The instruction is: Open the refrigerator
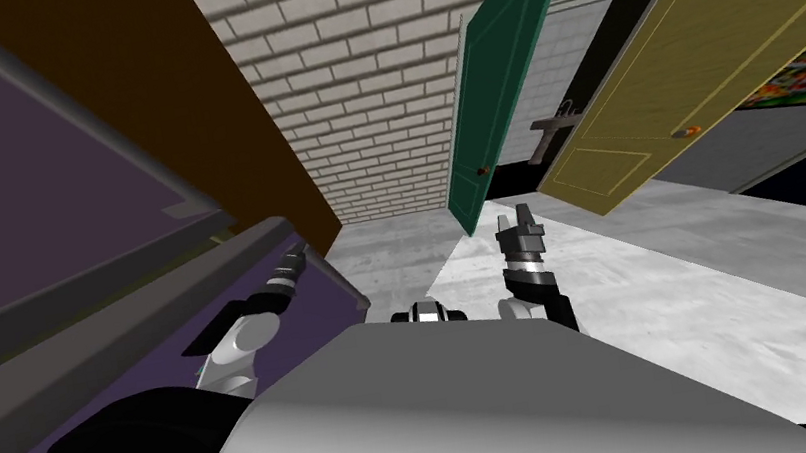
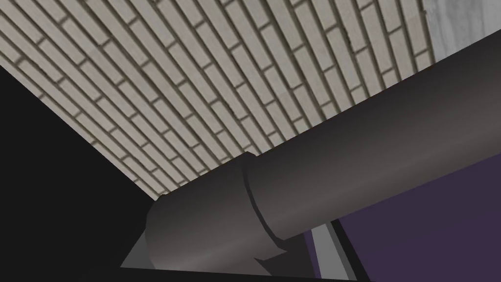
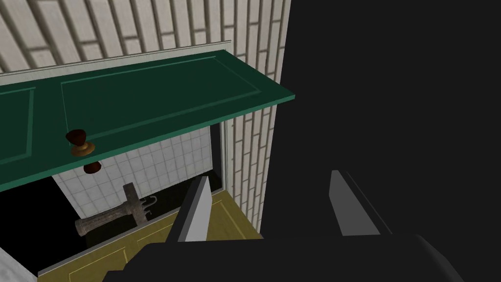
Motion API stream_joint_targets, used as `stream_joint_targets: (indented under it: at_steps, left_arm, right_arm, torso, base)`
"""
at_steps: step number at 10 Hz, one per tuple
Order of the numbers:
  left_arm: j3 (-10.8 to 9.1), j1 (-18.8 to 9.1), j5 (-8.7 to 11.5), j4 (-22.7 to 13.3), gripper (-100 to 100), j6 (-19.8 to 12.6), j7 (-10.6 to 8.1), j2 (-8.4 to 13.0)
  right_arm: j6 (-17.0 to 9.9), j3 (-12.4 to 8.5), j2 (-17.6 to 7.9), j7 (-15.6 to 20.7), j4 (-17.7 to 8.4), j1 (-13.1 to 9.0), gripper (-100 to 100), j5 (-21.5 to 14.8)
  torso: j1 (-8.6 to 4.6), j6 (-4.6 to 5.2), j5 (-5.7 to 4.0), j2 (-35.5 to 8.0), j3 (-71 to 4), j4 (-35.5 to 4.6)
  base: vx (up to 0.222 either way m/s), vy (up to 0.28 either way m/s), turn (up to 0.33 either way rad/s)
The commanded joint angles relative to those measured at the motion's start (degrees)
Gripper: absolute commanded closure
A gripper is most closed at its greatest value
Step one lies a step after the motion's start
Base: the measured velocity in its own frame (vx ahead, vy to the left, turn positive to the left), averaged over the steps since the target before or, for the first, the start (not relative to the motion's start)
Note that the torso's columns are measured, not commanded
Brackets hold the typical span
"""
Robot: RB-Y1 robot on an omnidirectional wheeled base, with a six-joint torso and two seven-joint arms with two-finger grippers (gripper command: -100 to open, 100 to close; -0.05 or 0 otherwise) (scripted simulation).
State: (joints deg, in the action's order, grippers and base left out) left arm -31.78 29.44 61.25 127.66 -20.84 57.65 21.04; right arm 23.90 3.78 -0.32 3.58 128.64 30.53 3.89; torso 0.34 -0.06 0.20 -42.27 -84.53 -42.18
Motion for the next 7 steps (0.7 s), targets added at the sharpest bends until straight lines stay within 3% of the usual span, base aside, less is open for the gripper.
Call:
stream_joint_targets:
  at_steps: [1,3,4,5,7]
  left_arm:
    - [0.77,0.9,3.5,1.1,100,-0.5,3.39,0.0]
    - [1.87,1.7,7.5,2.6,100,-1.0,6.92,0.0]
    - [1.48,1.3,6.6,2.0,100,-0.3,5.74,0.3]
    - [4.68,-1.4,4.0,-0.8,100,-0.1,3.19,0.1]
    - [5.94,-4.9,0.2,-3.0,100,-0.1,0.48,0.1]
  right_arm:
    - [0.0,0.0,0.0,0.0,0.0,0.0,0,0.0]
    - [0.0,0.0,0.0,0.0,0.0,0.0,0,0.0]
    - [0.0,0.0,0.0,0.0,0.0,0.0,0,0.0]
    - [0.0,0.0,0.0,0.0,0.0,0.0,0,0.0]
    - [0.0,0.0,0.0,0.0,0.0,0.0,0,0.0]
  torso:
    - [-0.09,-0.09,-0.04,0.0,0.0,0.0]
    - [-0.18,0.02,-0.02,-0.2,0.1,0.0]
    - [-0.31,0.04,-0.05,-0.1,0.1,0.0]
    - [0.03,-0.13,-0.21,0.2,-0.2,-0.1]
    - [0.3,-0.05,0.31,0.0,0.1,0.2]
  base:
    - [-0.133,-0.17,-0.095]
    - [-0.203,-0.191,-0.134]
    - [-0.086,-0.122,-0.048]
    - [-0.169,-0.008,-0.059]
    - [-0.196,-0.011,-0.066]
